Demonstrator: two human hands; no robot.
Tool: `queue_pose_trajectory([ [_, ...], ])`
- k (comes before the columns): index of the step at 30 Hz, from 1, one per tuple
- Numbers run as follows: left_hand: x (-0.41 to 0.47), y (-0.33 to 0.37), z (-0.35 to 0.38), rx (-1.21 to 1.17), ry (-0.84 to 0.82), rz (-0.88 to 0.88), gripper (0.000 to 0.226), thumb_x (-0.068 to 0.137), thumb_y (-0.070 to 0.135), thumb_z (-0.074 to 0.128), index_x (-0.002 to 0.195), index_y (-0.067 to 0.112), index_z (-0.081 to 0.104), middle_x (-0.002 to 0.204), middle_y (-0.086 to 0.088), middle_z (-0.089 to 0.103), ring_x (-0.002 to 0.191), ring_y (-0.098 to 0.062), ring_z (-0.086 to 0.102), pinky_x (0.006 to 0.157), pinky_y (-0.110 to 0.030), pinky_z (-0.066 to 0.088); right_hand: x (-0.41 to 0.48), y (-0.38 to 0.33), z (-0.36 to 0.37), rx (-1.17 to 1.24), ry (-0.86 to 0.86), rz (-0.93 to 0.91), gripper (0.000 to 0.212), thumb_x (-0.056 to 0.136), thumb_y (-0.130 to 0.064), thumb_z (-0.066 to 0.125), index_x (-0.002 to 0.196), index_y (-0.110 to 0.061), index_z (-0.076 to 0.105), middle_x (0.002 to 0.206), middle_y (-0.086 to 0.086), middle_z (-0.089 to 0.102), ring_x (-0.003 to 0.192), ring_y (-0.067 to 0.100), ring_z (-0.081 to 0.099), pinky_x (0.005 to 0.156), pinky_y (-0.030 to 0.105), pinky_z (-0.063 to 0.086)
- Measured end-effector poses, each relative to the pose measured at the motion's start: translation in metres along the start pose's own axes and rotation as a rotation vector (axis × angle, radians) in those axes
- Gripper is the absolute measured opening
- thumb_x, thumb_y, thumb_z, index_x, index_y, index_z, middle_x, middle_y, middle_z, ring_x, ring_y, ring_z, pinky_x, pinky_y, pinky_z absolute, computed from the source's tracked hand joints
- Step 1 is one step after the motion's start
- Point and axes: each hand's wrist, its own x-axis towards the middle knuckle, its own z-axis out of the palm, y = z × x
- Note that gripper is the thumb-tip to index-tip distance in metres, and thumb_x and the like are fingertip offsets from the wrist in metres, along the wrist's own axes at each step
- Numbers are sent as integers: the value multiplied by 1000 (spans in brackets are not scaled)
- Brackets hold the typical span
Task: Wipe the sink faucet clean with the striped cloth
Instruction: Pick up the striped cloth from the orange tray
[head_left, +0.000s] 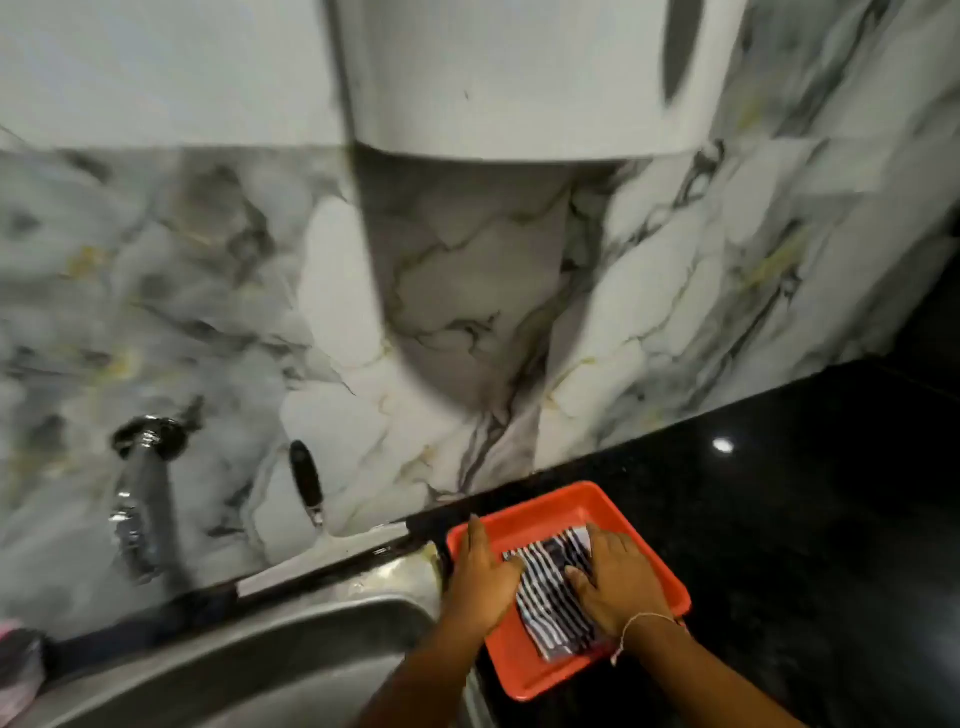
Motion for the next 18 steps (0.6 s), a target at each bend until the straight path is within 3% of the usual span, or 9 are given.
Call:
queue_pose_trajectory([
  [2, 34, -19, 40, -181, 21, -96, 70, 80, 18, 68, 145, 7, 43, 143, -11, 56, 129, -30, 55, 112, -39, 41, 11, 20, 18, 69, -87, 103, 73, 86, -51, 49, 143, -6, 36, 137, 15, 53, 124, 33, 48, 106, 38, 37],
  [4, 52, -27, 66, -222, -9, -183, 62, 72, 16, 69, 132, 7, 57, 124, -13, 69, 112, -30, 65, 95, -33, 51, 18, 34, 34, 130, -156, 164, 68, 87, -45, 57, 142, -10, 37, 139, 12, 51, 125, 31, 47, 106, 36, 37],
  [7, 54, -22, 73, -266, -30, -262, 35, 88, 3, 63, 122, 3, 62, 121, -15, 68, 104, -30, 64, 79, -26, 43, 27, 38, 49, 222, -178, 235, 68, 79, -43, 67, 135, -13, 44, 133, 11, 58, 120, 31, 54, 100, 39, 43],
  [12, 74, -37, 88, -273, -1, -316, 44, 87, 9, 59, 131, 11, 59, 129, -16, 65, 116, -34, 61, 101, -44, 50, 44, 36, 64, 342, -143, 341, 62, 68, -27, 74, 123, -12, 47, 120, 14, 63, 111, 34, 59, 90, 38, 48],
  [16, 87, -50, 97, -268, -6, -320, 47, 84, 5, 62, 131, 13, 61, 127, -15, 66, 113, -33, 63, 100, -45, 53, 62, 41, 79, 533, -225, 547, 54, 55, -15, 72, 107, -7, 58, 95, 12, 71, 89, 32, 68, 74, 35, 54],
  [18, 90, -53, 97, -246, -25, -310, 44, 86, 5, 61, 129, 12, 62, 125, -16, 67, 107, -32, 64, 95, -42, 55, 70, 47, 80, 710, -265, 657, 39, 48, -9, 71, 86, -3, 69, 73, 14, 72, 66, 30, 69, 66, 44, 60],
])
